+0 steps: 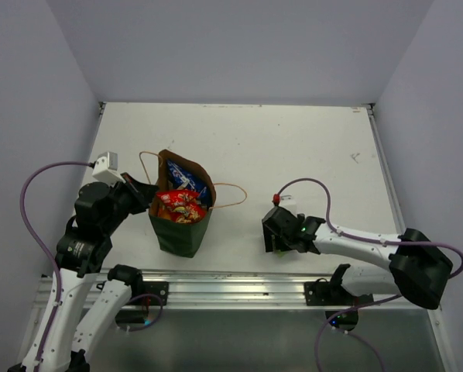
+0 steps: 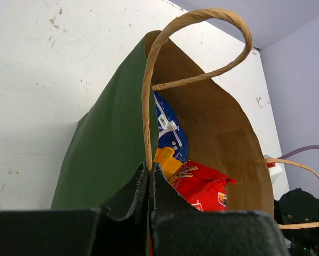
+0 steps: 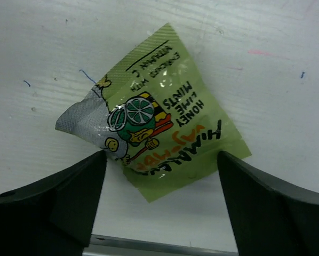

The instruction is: Place the snacks into the paper bag

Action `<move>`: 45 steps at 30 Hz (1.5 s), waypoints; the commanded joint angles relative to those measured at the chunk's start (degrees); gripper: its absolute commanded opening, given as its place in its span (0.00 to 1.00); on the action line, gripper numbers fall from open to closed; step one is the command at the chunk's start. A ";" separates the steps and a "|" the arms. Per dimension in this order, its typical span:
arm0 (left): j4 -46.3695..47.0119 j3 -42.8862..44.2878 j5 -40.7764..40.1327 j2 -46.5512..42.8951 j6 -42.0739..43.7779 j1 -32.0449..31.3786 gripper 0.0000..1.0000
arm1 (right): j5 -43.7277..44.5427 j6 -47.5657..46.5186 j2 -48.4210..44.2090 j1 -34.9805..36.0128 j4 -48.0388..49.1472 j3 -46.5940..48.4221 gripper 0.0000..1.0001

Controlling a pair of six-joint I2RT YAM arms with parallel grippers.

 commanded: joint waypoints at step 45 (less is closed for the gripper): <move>-1.02 0.93 -2.71 -3.51 -2.52 -0.35 0.00 | -13.95 -20.53 27.54 14.35 -12.58 73.92 0.62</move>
